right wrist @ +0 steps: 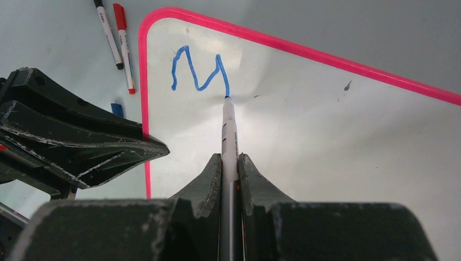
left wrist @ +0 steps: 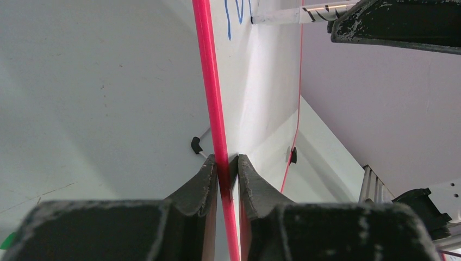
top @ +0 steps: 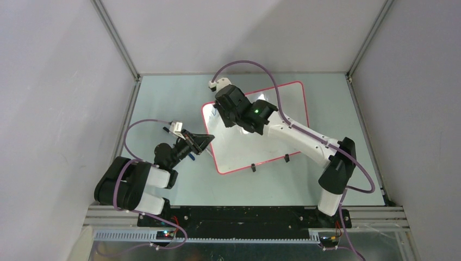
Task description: Write a sentence on the whiteboard
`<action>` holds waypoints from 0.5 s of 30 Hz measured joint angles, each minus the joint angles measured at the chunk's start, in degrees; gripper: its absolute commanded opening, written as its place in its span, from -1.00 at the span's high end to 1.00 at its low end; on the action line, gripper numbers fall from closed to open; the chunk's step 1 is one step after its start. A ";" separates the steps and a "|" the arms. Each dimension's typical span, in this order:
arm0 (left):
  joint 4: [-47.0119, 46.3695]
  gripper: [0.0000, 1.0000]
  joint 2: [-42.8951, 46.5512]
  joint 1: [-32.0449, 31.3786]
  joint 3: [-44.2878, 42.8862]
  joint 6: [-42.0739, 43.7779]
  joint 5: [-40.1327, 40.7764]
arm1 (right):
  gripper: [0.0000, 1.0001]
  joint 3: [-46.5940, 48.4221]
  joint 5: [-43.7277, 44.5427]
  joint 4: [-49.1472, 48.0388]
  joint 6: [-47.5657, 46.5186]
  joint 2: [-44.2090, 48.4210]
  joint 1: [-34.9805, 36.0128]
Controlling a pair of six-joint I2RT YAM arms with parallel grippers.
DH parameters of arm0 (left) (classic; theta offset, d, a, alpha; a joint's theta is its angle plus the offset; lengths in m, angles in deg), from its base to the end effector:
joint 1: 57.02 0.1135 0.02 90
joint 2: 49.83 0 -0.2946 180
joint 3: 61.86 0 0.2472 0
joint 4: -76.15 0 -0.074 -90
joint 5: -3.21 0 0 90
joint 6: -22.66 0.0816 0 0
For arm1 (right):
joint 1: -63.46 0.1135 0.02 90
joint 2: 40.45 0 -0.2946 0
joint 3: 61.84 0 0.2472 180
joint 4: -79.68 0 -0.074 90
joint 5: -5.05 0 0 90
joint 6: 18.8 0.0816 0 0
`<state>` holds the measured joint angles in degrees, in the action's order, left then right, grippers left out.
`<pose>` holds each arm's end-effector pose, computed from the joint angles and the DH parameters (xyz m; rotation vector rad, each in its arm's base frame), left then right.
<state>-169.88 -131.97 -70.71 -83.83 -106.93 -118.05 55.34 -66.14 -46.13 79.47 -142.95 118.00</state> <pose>0.2287 -0.0993 0.2056 0.1187 1.5892 -1.1368 0.2764 0.3428 0.3675 -0.7129 2.1098 0.2316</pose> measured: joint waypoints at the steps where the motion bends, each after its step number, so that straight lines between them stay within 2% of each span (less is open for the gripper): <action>1: -0.02 0.73 0.00 0.00 0.00 0.00 0.00 | 1.00 -0.15 0.00 0.00 0.09 0.11 0.02; 4: -0.11 0.65 0.00 0.00 0.00 0.00 -0.02 | 1.00 -0.15 -0.07 0.02 0.17 0.33 0.02; 6: -0.24 0.52 0.04 0.00 0.00 0.00 -0.09 | 1.00 -0.15 -0.09 0.02 0.22 0.61 0.02; 15: 0.04 -0.40 3.15 0.44 0.57 1.11 -0.13 | 1.00 -4.70 -0.24 -3.43 0.24 7.02 0.13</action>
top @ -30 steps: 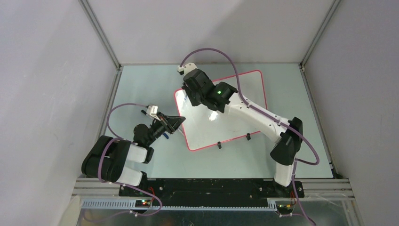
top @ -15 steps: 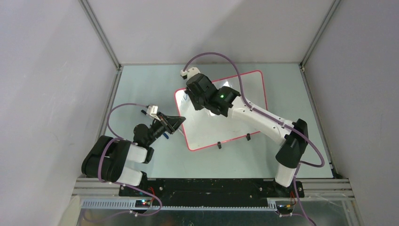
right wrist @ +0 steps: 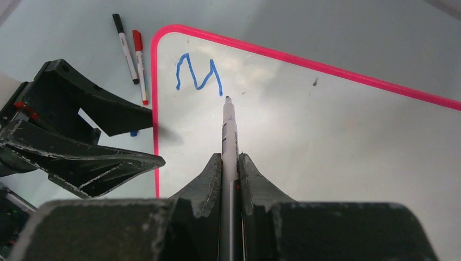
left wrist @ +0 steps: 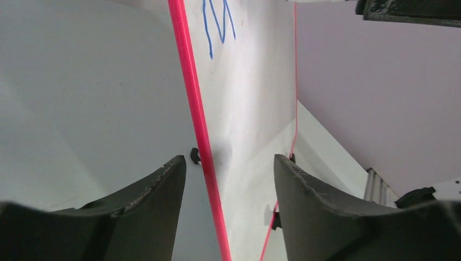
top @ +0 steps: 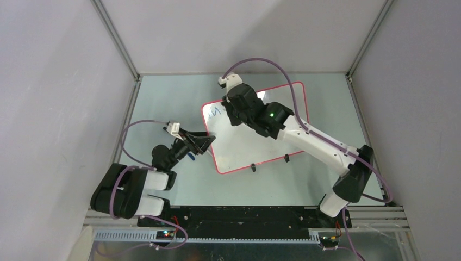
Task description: Write a sentence on the whiteboard
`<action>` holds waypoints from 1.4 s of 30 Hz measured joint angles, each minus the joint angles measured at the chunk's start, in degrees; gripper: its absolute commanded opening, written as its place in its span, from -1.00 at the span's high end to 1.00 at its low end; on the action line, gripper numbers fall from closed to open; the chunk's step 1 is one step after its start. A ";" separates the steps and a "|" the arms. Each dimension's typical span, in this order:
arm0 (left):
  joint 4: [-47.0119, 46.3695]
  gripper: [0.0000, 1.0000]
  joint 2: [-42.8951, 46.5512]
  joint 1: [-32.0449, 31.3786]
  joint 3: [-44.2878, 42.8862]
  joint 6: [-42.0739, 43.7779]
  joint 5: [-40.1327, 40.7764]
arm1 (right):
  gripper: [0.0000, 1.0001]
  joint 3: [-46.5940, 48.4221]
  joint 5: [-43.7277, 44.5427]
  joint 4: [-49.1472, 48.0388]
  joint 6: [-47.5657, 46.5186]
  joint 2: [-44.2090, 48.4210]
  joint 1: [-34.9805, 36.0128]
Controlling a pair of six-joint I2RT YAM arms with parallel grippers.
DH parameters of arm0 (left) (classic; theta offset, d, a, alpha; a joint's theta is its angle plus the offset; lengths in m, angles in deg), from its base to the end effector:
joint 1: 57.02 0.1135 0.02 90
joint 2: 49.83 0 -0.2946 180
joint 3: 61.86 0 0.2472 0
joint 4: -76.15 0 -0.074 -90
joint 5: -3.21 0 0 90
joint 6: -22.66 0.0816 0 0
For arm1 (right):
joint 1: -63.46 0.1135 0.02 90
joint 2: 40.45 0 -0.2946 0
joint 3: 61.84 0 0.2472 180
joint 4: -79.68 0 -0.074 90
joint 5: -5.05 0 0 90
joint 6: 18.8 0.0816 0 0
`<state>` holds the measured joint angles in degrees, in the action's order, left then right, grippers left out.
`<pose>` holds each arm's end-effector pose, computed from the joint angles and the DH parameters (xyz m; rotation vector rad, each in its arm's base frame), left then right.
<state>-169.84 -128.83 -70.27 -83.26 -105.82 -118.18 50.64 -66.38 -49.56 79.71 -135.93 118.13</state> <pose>0.2223 -0.0960 0.2149 0.1460 1.5405 -1.1156 0.2585 0.3198 0.3949 -0.6645 2.0346 0.3000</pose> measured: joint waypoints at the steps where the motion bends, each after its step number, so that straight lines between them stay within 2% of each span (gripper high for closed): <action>1: 0.17 -0.55 0.83 0.24 0.22 0.11 0.11 | 1.00 -0.81 0.02 -0.42 0.00 1.05 0.00; 2: 0.83 -0.66 1.90 0.52 0.33 0.28 0.35 | 1.00 -1.62 0.04 -0.96 0.00 2.12 0.00; 3: 1.20 -0.89 2.71 0.68 0.35 0.68 0.55 | 1.00 -2.36 0.09 -1.44 -0.02 3.10 0.00; 5: 3.50 -0.98 5.35 0.92 0.35 1.33 1.40 | 1.00 -3.91 0.20 -2.34 -0.02 5.01 0.00; 11: 15.85 -0.98 15.34 1.05 0.33 5.51 6.23 | 1.00 -8.20 0.22 -4.66 -0.07 10.08 -0.02; 16: 28.72 -0.97 22.23 1.07 -1.53 6.93 16.37 | 1.00 -10.29 0.13 -6.23 -0.09 13.40 -0.02; 18: 30.62 -0.97 22.58 1.25 -2.10 6.82 19.78 | 1.00 -10.47 0.00 -6.56 -0.07 14.14 -0.02; 23: 29.68 -0.97 22.64 1.75 -1.31 5.97 21.79 | 1.00 -10.97 -0.07 -7.19 -0.04 15.32 -0.02; 29: 35.36 -0.97 24.17 2.32 -4.66 10.84 20.39 | 1.00 -12.37 -0.48 -7.43 0.02 15.82 -0.02; 42: 20.57 -0.97 14.88 2.95 -0.87 11.80 14.51 | 1.00 -12.44 -1.70 -7.89 0.02 15.85 -0.31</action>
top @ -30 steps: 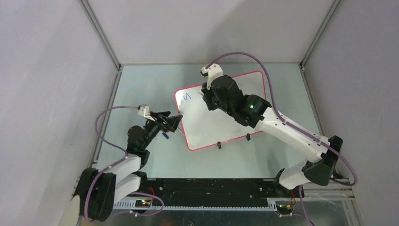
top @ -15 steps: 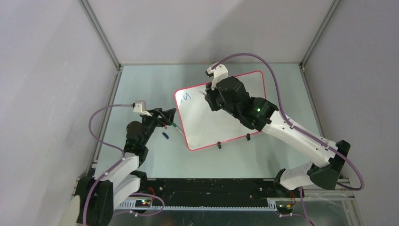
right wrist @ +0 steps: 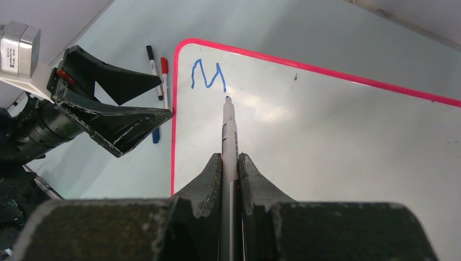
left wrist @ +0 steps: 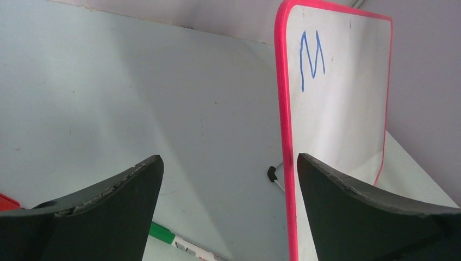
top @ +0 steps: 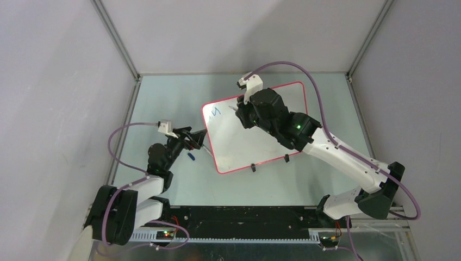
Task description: Write a sentence on the whiteboard
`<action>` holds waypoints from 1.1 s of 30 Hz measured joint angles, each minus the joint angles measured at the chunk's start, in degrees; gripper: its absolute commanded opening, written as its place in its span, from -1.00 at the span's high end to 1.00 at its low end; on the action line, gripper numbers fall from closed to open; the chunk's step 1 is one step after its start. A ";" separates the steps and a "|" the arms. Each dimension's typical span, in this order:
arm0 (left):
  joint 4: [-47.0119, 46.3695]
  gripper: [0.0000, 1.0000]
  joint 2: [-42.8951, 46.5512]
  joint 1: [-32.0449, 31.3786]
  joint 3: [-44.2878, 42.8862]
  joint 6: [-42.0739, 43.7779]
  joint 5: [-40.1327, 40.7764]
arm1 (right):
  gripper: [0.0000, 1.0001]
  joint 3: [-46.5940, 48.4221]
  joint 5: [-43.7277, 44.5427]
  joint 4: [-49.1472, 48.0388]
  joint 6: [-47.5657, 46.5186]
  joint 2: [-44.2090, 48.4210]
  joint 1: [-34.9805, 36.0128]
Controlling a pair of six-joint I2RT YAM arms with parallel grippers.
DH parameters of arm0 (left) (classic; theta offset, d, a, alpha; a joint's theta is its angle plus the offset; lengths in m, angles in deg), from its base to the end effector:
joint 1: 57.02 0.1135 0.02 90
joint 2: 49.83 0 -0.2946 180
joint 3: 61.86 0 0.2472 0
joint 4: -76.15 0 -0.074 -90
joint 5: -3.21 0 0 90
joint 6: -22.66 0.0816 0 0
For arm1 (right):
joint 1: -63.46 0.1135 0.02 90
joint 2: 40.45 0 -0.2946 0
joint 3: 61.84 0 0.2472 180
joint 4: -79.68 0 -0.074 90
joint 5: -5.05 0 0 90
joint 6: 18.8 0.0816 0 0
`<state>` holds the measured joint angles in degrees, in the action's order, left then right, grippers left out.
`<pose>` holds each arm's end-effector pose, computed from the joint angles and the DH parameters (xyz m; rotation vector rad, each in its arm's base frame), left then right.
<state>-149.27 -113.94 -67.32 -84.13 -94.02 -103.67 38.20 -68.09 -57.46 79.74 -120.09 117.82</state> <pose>0.2194 -0.0640 0.2231 0.0214 1.5564 -0.7354 0.2169 0.2619 0.4314 -0.5843 1.8818 0.4362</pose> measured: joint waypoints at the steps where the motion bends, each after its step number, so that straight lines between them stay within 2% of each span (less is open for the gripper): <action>1: -0.98 -0.97 -0.33 0.00 0.35 -0.24 -0.11 | 1.00 -0.02 -0.11 0.00 0.00 0.00 -0.07; 11: -9.97 -0.93 -2.05 0.02 3.04 -1.75 -1.33 | 1.00 -0.35 -1.44 -0.15 0.00 -0.04 -0.76; 17: -17.35 -0.77 -11.50 0.07 1.27 -4.46 -7.48 | 1.00 -0.39 -1.99 -0.39 0.02 -0.59 -0.90; 20: -20.22 -0.57 -15.82 0.11 -0.44 -6.43 -10.75 | 1.00 -0.39 -2.29 -0.39 0.02 -0.98 -0.96; 23: -22.47 -0.22 -19.12 0.11 -2.89 -8.44 -13.90 | 1.00 -0.39 -2.40 -0.44 0.04 -1.40 -0.96; 25: -23.32 -0.09 -20.46 0.11 -4.11 -9.68 -15.54 | 1.00 -0.39 -2.56 -0.44 0.04 -1.68 -0.96; 33: -24.41 0.15 -22.95 0.11 -6.27 -12.33 -20.20 | 1.00 -0.24 -3.10 -0.59 0.04 -3.74 -0.96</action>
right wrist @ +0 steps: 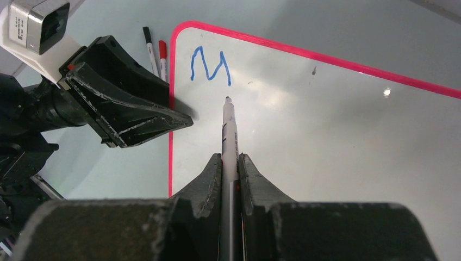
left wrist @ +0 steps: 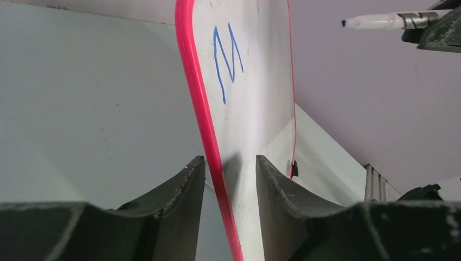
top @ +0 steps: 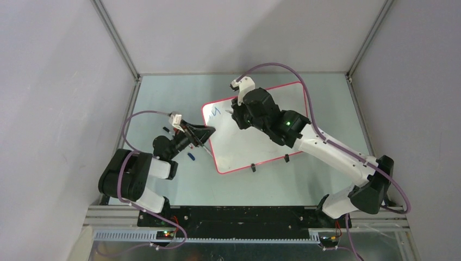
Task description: Write a sentence on the whiteboard
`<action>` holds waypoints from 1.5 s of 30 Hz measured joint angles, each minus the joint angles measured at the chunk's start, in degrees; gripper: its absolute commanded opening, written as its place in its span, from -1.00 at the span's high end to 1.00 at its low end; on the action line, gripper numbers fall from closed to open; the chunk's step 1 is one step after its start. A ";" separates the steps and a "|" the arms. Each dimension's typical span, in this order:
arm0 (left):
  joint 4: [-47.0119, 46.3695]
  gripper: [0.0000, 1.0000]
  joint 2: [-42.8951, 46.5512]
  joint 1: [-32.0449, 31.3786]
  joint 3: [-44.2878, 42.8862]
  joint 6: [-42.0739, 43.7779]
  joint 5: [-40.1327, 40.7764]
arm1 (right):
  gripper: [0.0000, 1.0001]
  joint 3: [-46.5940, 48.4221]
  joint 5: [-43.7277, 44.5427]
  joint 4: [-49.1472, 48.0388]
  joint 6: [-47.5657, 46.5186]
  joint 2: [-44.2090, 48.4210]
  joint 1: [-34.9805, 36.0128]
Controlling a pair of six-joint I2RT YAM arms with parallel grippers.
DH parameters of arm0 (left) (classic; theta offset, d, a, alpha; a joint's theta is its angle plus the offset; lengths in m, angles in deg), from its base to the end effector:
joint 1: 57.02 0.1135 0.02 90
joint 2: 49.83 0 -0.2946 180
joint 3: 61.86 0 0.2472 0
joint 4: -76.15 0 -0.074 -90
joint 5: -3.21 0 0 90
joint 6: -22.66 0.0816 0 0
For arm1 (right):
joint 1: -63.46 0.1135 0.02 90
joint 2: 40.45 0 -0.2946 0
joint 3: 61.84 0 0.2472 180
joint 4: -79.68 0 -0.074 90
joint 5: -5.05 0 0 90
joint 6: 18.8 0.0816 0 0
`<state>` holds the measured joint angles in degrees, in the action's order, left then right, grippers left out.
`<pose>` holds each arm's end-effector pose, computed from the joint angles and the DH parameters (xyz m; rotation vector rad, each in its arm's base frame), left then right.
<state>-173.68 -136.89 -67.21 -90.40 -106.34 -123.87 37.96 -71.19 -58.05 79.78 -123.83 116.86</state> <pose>0.2574 -0.0963 0.2242 0.2069 1.5021 -1.1404 0.2309 0.2783 0.4092 -0.6322 1.9359 0.4452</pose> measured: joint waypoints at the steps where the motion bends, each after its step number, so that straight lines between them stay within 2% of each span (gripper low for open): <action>1: -0.04 0.19 -0.07 0.00 0.00 -0.11 -0.37 | 1.00 0.17 -0.13 0.02 0.00 -0.48 0.00; 11: -0.07 0.58 -1.16 0.00 -0.48 -1.18 -1.97 | 1.00 3.56 -1.01 0.46 0.00 -4.52 0.00; 16: -0.61 0.70 -1.18 0.07 -0.52 -2.58 -2.62 | 1.00 5.25 -1.07 0.70 -0.02 -6.34 0.09; 45: -0.96 0.82 -1.77 0.11 -0.96 -3.45 -3.19 | 1.00 6.08 3.61 2.82 -0.90 -9.75 0.44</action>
<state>-174.65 -138.66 -67.10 -91.37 -109.80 -127.06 44.04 -67.59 -55.23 78.88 -133.57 117.30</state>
